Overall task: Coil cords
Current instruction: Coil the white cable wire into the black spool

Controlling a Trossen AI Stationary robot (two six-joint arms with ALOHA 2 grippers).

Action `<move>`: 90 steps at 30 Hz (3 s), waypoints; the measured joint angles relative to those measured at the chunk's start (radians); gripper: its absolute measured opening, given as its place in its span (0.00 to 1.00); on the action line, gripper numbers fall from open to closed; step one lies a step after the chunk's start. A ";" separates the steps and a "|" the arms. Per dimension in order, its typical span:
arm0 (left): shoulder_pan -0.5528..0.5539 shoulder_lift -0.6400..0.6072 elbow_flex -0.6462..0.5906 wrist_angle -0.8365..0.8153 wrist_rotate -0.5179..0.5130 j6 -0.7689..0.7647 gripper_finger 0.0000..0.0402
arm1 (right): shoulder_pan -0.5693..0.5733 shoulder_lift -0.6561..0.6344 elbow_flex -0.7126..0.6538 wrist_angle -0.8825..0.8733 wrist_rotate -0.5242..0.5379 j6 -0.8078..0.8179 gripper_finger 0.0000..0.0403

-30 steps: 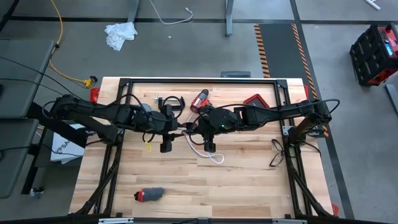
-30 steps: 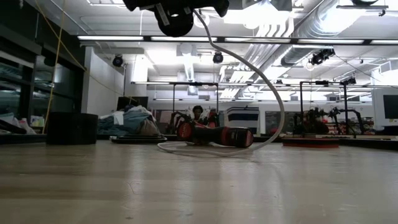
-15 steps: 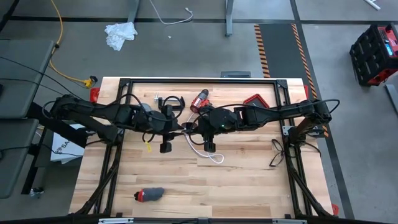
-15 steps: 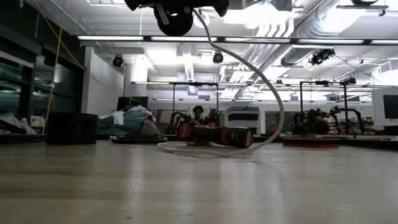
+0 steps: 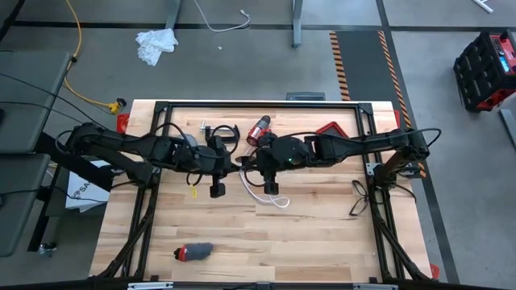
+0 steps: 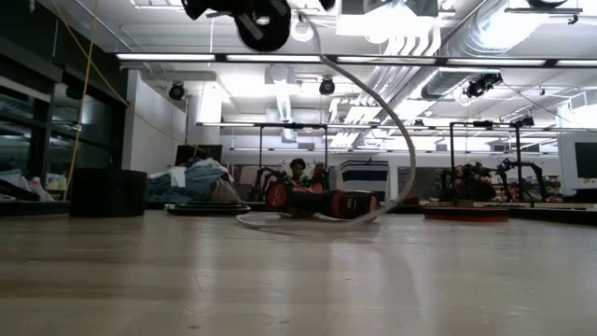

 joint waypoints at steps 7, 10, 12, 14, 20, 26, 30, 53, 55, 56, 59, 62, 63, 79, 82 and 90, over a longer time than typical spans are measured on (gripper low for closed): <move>0.002 -0.028 -0.001 -0.057 -0.010 -0.091 0.00 | 0.012 -0.002 0.136 -0.077 0.134 -0.020 0.31; 0.002 -0.059 -0.002 -0.035 -0.043 -0.179 0.00 | 0.028 -0.004 0.242 -0.222 0.291 -0.021 0.37; 0.002 -0.092 -0.002 -0.008 -0.082 -0.241 0.00 | 0.029 -0.005 0.311 -0.341 0.308 0.023 0.39; 0.002 -0.125 -0.002 0.025 -0.121 -0.290 0.00 | 0.034 -0.005 0.364 -0.434 0.258 0.086 0.39; 0.015 -0.224 -0.002 0.206 -0.269 -0.410 0.00 | 0.099 -0.004 0.373 -0.508 0.129 0.197 0.35; 0.007 -0.264 -0.002 0.466 -0.429 -0.454 0.00 | 0.164 0.000 0.154 -0.110 0.237 0.301 0.33; -0.010 -0.253 -0.001 0.644 -0.466 -0.454 0.00 | 0.156 0.000 -0.055 0.438 0.296 0.391 0.33; -0.036 -0.139 -0.001 0.894 -0.296 -0.679 0.00 | -0.025 -0.001 -0.182 1.174 0.016 0.898 0.33; -0.025 -0.139 -0.001 0.892 -0.270 -0.696 0.00 | -0.027 0.001 -0.175 1.143 0.024 0.893 0.33; -0.023 -0.139 -0.001 0.892 -0.262 -0.697 0.00 | -0.027 0.001 -0.173 1.143 0.033 0.889 0.33; -0.022 -0.138 -0.001 0.892 -0.256 -0.697 0.00 | -0.031 0.000 -0.171 1.184 0.053 0.874 0.33; -0.023 -0.138 -0.001 0.886 -0.246 -0.697 0.00 | -0.033 0.000 -0.171 1.204 0.054 0.882 0.33; -0.023 -0.138 -0.001 0.883 -0.243 -0.697 0.00 | -0.035 0.000 -0.171 1.205 0.054 0.885 0.33; 0.031 -0.090 -0.001 0.896 -0.135 -0.773 0.00 | -0.041 0.000 -0.172 1.183 0.058 0.890 0.33; 0.037 -0.094 -0.001 0.894 -0.129 -0.774 0.00 | -0.041 0.000 -0.172 1.186 0.060 0.868 0.33; 0.032 -0.105 -0.001 0.894 -0.115 -0.764 0.00 | -0.040 0.000 -0.172 1.211 0.078 0.846 0.23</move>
